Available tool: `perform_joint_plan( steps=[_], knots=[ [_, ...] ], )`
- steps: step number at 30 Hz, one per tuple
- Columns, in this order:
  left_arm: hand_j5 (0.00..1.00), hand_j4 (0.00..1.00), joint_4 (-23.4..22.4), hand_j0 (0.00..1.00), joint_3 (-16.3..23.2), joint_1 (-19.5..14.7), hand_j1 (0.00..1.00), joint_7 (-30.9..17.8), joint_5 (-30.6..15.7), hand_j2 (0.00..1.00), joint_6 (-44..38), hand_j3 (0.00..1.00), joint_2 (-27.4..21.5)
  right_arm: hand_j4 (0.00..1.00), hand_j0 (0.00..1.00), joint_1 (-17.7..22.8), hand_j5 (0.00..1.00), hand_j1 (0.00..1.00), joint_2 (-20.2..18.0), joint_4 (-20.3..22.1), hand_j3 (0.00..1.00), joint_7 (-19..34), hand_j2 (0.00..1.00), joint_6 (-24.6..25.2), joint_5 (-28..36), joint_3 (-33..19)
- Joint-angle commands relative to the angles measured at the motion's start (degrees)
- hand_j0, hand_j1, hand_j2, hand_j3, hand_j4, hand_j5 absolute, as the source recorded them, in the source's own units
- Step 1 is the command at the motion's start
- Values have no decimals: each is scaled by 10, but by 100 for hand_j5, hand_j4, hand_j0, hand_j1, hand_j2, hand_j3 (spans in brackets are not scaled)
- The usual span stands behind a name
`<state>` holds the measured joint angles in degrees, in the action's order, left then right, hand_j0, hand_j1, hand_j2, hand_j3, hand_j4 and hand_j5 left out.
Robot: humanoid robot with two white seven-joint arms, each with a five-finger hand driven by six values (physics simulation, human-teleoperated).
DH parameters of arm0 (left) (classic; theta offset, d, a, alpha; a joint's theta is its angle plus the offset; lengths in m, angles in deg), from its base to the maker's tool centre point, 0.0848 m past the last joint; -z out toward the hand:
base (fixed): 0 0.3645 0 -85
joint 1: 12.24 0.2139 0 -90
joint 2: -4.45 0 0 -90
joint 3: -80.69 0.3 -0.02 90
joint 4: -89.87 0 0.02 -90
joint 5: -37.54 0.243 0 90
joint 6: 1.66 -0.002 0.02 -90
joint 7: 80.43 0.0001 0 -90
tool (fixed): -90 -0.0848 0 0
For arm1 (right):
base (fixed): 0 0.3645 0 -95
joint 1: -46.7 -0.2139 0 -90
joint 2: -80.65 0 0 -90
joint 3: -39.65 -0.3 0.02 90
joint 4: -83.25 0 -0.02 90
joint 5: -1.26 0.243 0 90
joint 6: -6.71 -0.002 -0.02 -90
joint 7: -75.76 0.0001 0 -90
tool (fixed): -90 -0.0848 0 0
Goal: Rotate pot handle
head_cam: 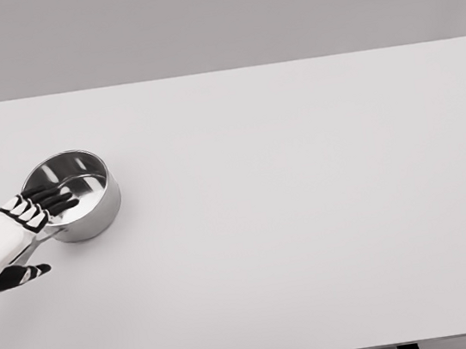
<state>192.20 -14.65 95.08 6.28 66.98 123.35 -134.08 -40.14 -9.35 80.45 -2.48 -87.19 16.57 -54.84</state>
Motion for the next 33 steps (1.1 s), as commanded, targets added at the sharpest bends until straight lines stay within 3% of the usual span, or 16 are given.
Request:
perform_joint_plan(
  steps=[1,33],
  knots=[
    [100,100,0,100,-3,0,100,0,1,100,0,100,0,100,100,0,100,100,0,0,100,0,100,-1,0,0],
    [100,100,-20,100,-34,-13,100,-1,55,100,0,100,-2,100,100,0,100,100,0,0,100,0,100,-1,0,0]
  ],
)
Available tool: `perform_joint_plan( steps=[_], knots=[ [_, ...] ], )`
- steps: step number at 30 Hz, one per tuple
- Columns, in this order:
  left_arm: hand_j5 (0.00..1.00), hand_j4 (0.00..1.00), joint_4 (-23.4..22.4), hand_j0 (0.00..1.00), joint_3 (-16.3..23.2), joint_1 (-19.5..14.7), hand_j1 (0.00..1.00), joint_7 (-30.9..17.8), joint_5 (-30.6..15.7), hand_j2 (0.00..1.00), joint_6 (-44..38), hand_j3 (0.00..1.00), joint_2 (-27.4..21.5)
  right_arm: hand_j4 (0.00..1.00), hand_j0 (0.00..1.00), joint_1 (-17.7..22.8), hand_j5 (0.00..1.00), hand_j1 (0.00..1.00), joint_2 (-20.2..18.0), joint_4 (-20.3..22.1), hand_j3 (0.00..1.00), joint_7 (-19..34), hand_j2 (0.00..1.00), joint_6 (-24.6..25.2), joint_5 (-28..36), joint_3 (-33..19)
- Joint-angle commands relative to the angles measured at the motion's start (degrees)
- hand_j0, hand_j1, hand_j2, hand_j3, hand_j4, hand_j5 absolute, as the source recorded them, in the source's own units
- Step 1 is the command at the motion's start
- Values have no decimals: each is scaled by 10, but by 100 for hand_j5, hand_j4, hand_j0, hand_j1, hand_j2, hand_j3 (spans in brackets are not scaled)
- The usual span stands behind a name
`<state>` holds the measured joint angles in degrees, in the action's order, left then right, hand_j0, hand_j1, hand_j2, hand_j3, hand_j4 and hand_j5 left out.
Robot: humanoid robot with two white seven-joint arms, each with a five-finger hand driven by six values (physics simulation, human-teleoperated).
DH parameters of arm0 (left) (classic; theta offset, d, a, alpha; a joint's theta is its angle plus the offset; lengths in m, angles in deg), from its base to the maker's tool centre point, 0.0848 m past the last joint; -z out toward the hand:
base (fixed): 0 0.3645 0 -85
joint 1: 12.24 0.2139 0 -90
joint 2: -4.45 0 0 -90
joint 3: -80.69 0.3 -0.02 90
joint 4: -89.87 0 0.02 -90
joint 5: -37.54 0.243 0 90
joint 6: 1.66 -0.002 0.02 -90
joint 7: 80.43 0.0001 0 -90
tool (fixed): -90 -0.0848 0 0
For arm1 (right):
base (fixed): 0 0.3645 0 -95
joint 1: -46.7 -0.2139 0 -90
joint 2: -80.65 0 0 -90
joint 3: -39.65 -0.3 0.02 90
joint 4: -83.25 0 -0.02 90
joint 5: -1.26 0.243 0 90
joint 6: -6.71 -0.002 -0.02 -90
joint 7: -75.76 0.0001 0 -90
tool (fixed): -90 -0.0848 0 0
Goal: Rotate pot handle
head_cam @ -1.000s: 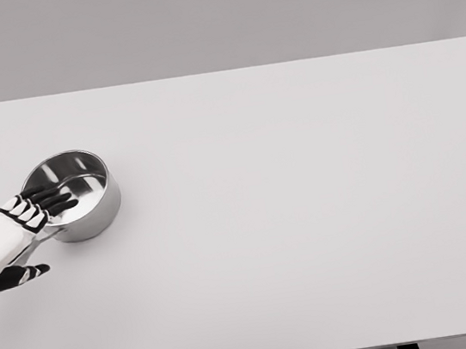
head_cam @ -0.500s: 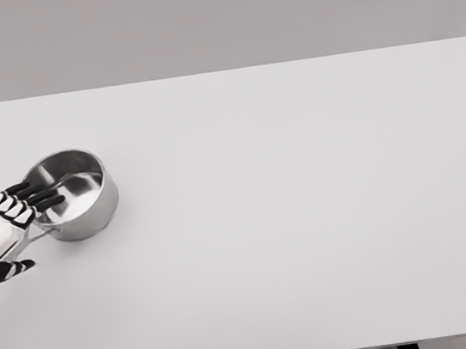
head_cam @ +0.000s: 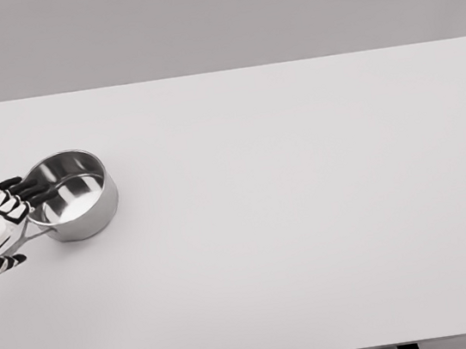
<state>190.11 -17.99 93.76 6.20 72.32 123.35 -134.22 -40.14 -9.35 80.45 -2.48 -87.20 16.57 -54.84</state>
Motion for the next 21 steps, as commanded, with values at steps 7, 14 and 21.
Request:
perform_joint_plan(
  steps=[7,14,21],
  knots=[
    [100,100,-2,100,-1,0,100,1,0,100,0,100,0,100,100,0,100,100,0,0,100,0,100,0,0,0],
    [100,100,16,100,0,14,100,3,-2,100,0,100,2,100,100,0,100,100,0,0,100,0,100,0,0,0],
    [100,100,-7,100,2,19,100,3,2,100,0,100,2,100,100,0,100,100,0,0,100,0,100,0,0,0]
  ],
)
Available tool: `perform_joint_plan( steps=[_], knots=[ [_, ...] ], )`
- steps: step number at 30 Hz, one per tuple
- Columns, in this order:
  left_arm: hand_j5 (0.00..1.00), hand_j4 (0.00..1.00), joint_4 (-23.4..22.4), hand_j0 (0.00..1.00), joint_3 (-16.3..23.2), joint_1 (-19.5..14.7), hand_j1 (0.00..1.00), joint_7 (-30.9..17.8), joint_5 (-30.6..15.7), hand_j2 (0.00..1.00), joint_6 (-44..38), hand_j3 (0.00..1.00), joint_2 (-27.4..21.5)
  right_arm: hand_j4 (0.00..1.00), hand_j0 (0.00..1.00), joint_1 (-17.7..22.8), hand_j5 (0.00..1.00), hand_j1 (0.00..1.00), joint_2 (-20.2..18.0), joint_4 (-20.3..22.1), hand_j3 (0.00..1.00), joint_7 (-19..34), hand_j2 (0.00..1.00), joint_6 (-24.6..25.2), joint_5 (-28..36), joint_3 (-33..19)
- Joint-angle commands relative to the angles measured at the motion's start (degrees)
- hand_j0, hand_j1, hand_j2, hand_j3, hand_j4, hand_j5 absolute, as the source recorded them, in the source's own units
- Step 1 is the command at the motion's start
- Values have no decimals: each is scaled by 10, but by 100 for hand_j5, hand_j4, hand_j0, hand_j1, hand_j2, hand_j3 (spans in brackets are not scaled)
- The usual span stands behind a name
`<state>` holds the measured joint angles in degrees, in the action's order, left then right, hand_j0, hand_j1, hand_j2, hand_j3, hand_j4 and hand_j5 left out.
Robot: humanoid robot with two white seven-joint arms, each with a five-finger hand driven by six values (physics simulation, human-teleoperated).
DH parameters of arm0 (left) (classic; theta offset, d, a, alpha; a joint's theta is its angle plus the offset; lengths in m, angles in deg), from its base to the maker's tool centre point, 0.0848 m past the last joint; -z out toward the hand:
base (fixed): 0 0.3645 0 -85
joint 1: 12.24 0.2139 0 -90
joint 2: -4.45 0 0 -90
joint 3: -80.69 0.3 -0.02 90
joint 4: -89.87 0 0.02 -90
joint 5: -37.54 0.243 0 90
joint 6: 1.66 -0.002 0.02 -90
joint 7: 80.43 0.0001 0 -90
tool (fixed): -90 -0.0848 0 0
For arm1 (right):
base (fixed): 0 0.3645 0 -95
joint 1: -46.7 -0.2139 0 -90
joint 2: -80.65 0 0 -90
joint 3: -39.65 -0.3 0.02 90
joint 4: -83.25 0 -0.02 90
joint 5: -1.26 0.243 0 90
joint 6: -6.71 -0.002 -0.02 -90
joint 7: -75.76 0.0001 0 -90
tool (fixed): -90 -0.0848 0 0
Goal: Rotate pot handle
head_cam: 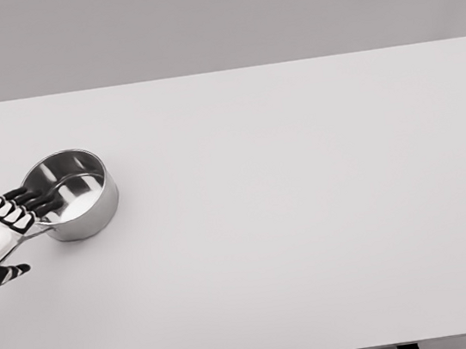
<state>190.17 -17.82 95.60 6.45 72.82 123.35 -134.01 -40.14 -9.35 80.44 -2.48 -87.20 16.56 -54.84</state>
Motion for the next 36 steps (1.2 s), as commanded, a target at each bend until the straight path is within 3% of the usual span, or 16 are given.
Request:
perform_joint_plan(
  steps=[1,14,36],
  knots=[
    [100,100,-12,100,1,0,100,0,-3,100,0,100,-1,100,100,0,100,100,0,0,100,0,100,-1,0,0],
    [100,100,-44,100,-2,-24,100,0,-2,100,0,100,-2,100,100,0,100,100,0,0,100,0,100,0,0,0],
    [100,100,-124,100,6,-98,100,0,15,100,0,100,6,100,100,0,100,100,0,0,100,0,100,0,0,0]
  ],
)
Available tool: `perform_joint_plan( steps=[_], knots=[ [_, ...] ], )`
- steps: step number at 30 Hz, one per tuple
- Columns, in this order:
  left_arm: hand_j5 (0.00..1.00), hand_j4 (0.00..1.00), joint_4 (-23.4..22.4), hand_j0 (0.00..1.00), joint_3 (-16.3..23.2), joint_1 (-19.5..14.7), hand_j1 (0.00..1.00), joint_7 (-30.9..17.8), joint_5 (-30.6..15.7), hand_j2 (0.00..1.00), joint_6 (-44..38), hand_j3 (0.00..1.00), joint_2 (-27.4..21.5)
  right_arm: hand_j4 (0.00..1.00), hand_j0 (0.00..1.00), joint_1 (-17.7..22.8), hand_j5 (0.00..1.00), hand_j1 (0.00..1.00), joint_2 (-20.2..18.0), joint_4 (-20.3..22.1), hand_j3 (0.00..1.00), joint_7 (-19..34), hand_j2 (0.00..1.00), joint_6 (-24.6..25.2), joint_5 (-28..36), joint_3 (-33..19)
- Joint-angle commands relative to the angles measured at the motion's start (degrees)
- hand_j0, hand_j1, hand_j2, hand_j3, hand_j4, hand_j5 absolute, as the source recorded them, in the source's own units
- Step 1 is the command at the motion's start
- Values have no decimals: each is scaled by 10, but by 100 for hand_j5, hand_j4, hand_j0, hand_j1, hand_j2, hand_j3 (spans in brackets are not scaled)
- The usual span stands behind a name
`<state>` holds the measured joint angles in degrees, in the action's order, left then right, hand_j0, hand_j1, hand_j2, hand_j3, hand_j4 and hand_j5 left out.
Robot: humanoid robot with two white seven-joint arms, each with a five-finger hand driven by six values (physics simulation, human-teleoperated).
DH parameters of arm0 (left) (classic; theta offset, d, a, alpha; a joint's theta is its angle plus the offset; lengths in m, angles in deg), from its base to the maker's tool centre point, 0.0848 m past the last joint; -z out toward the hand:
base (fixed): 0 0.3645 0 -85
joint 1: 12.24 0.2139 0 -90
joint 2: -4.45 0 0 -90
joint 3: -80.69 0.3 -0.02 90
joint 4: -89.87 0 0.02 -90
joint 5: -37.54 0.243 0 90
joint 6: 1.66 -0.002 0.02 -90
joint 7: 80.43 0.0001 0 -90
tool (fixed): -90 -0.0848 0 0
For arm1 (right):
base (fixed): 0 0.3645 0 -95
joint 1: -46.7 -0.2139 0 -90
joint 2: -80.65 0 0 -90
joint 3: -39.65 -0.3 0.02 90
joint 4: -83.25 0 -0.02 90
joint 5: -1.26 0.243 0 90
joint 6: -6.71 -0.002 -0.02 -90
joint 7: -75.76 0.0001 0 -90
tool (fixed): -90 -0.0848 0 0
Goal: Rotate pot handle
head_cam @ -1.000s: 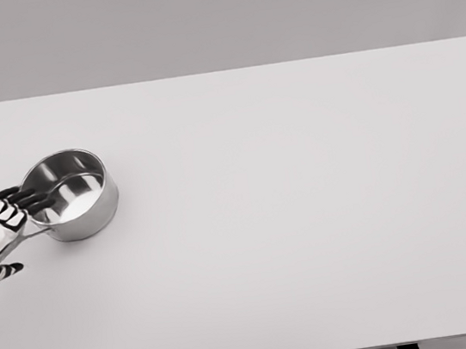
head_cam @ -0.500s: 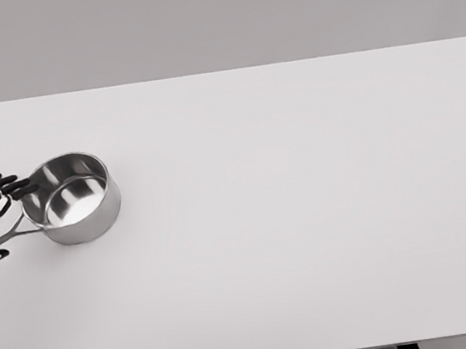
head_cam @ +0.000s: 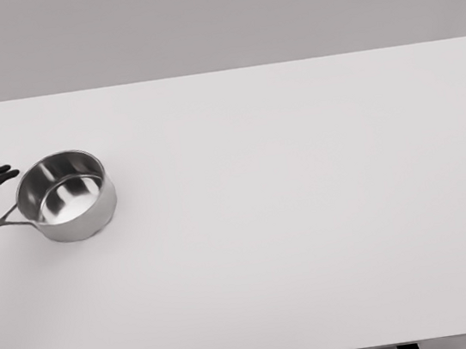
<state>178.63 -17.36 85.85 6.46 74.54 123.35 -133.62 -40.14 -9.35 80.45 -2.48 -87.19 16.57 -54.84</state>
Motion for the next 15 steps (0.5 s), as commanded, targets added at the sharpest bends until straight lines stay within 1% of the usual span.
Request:
perform_joint_plan(
  steps=[1,5,7,10,12,15],
  knots=[
    [100,100,-12,100,1,-1,100,0,1,100,0,100,2,100,100,0,100,100,0,0,100,0,100,-1,0,0],
    [100,100,-28,100,1,-9,100,0,2,100,0,100,6,100,100,0,100,100,0,0,100,0,100,0,0,0],
    [100,100,-37,100,1,-20,100,0,2,100,0,100,6,100,100,0,100,100,0,0,100,0,100,-1,0,0],
    [100,100,-41,100,3,-26,100,0,4,100,0,100,6,100,100,0,100,100,0,0,100,0,100,-1,0,0],
    [100,100,-52,100,17,-41,100,0,5,100,0,100,7,100,100,0,100,100,0,0,100,0,100,0,0,0],
    [100,100,-63,100,22,-52,100,0,5,100,0,100,15,100,100,0,100,100,0,0,100,0,100,0,0,0]
  ],
)
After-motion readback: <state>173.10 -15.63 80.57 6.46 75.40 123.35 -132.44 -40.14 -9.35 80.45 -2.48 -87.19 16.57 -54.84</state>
